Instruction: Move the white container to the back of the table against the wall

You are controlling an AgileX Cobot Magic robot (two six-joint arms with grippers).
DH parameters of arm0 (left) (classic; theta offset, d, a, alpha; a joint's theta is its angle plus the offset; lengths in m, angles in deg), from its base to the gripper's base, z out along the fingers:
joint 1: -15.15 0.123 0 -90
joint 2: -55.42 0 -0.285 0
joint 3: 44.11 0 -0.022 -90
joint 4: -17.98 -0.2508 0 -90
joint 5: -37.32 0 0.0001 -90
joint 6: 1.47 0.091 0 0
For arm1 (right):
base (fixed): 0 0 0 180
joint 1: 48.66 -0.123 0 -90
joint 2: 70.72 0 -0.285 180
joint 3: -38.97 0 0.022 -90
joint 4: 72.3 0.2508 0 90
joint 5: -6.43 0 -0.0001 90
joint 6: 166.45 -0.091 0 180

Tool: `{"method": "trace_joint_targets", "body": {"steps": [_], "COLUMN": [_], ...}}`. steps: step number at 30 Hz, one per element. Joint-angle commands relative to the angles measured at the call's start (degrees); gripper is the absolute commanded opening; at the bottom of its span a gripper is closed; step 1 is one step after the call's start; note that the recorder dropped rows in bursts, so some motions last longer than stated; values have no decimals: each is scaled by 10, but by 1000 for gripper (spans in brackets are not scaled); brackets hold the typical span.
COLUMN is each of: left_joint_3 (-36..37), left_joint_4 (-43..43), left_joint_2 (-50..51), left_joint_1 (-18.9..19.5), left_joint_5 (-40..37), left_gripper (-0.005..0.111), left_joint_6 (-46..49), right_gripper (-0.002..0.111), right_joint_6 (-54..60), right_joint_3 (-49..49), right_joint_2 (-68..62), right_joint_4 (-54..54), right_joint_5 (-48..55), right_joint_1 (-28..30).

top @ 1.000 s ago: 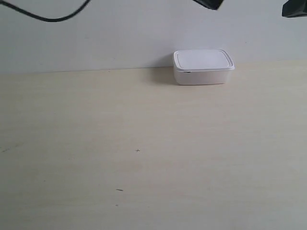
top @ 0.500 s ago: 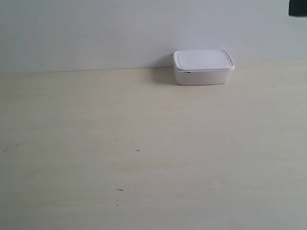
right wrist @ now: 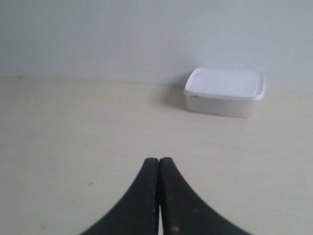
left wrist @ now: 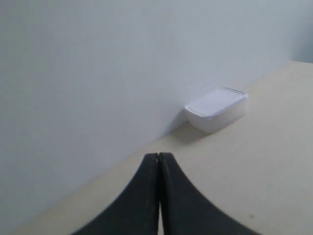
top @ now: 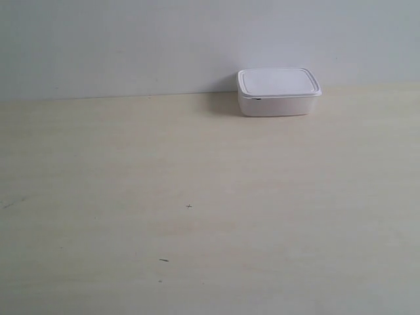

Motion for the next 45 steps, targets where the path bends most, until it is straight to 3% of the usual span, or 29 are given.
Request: {"method": "trace_joint_targets", "body": {"steps": [1,14,23,40,42,45], "left_joint_3": [46,51,51,79,93,98], "left_joint_4": [-189,-175,-162,-161,-114,53], "left_joint_2": [31,61,61,61,61,63], "left_joint_1": [1,1,1,1,1,10], "left_joint_5": [99,174,109,122,121,105], "left_gripper": [0,0,0,0,0,0], "left_joint_6": [-71,-344,-341,-341,-341,-341], "right_gripper": [0,0,0,0,0,0], "right_joint_6": [8,8,3,3,3,3], "right_joint_3": [17,17,17,17,17,17], "right_joint_2": [3,-6,-2,-2,-1,21], "right_joint_4": [6,6,6,6,6,1], "right_joint_5": [-108,-106,-93,-89,-91,-92], "right_joint_1": [0,0,0,0,0,0]}}
